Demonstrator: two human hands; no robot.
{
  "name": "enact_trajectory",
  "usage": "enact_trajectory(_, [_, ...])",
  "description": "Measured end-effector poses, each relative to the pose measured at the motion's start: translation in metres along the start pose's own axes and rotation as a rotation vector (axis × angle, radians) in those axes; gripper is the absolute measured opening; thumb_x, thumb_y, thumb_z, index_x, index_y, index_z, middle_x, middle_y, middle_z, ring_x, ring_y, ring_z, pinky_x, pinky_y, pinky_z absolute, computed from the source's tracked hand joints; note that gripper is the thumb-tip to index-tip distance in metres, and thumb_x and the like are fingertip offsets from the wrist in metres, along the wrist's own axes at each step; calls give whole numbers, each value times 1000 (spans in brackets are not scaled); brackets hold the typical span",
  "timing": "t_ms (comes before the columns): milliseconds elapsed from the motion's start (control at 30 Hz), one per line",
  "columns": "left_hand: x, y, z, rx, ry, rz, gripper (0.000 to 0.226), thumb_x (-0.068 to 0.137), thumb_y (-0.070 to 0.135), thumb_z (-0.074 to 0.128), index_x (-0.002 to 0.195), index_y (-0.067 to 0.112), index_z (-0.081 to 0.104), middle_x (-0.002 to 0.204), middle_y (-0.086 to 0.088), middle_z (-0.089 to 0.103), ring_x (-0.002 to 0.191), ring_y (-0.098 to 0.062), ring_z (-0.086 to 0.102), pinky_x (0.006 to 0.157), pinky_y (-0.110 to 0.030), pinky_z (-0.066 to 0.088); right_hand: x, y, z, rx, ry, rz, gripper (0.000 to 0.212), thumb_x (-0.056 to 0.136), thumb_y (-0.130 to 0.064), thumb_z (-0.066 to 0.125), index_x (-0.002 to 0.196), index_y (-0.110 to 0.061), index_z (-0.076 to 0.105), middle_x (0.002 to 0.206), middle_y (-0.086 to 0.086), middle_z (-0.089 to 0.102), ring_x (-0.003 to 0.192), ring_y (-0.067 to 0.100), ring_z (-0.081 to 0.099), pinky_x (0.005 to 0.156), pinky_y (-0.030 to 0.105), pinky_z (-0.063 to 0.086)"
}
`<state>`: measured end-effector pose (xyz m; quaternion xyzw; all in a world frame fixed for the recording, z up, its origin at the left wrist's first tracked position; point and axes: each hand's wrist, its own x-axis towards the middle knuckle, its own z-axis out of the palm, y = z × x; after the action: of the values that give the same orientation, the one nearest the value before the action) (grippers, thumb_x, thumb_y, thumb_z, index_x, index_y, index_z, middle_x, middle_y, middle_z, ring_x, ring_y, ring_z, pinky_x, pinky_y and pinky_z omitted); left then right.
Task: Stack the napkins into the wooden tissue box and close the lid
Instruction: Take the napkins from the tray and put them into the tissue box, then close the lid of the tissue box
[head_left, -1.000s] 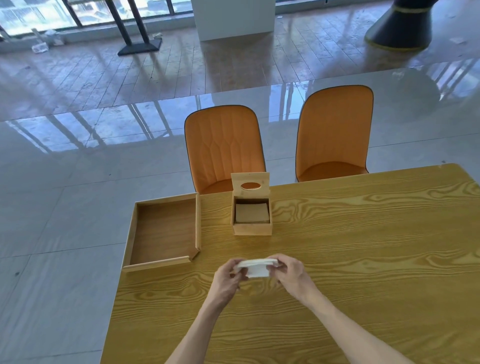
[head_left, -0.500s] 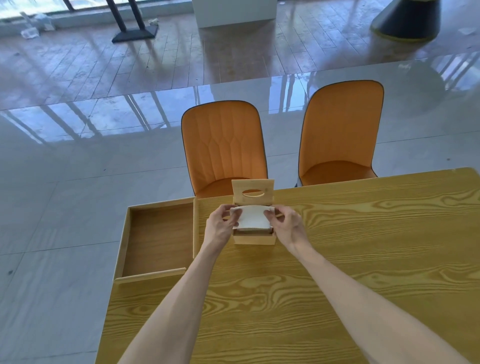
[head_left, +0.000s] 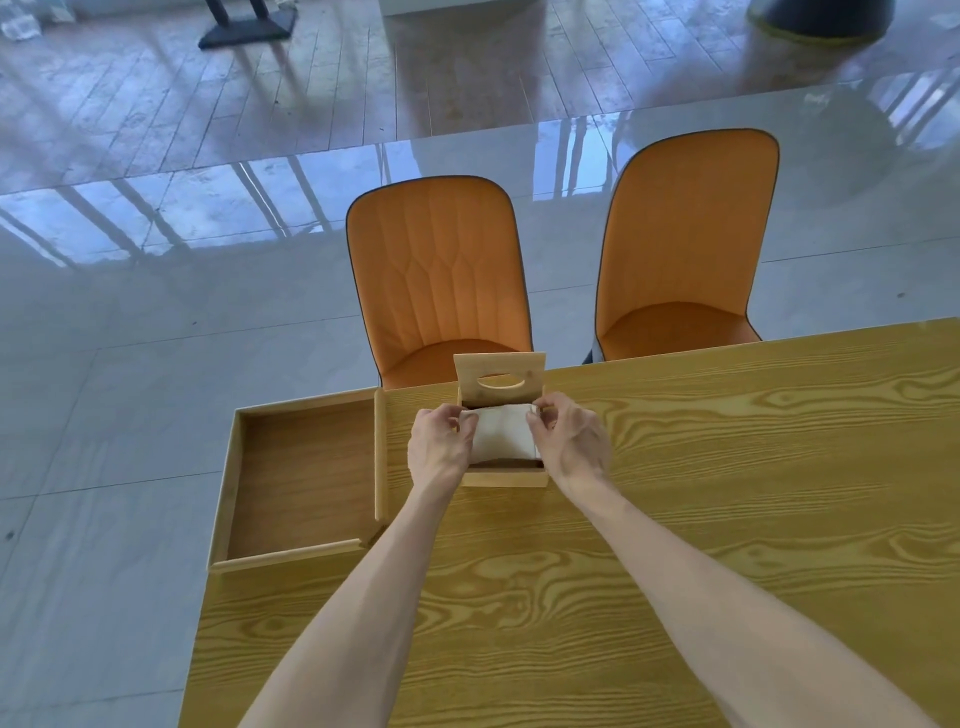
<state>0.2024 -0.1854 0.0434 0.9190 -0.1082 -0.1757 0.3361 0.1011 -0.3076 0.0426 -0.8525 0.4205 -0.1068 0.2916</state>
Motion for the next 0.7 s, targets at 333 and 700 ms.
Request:
enact_trajectory(333, [3, -7, 6, 8, 15, -65, 46, 88, 30, 70, 128, 23, 50, 109, 0, 69, 96, -22, 66, 68, -33, 47, 6, -2, 3, -19, -24, 135, 35, 85, -18, 72, 115, -21, 54, 108, 1, 66, 92, 19, 64, 64, 28, 50])
enact_trajectory(700, [14, 16, -14, -372, -36, -191, 57, 94, 65, 36, 121, 22, 62, 119, -5, 69, 107, -24, 64, 94, -42, 50, 30, -8, -30, 434, -94, 305, 45, 98, -50, 45, 124, -15, 57, 111, 2, 65, 91, 17, 59, 68, 30, 48])
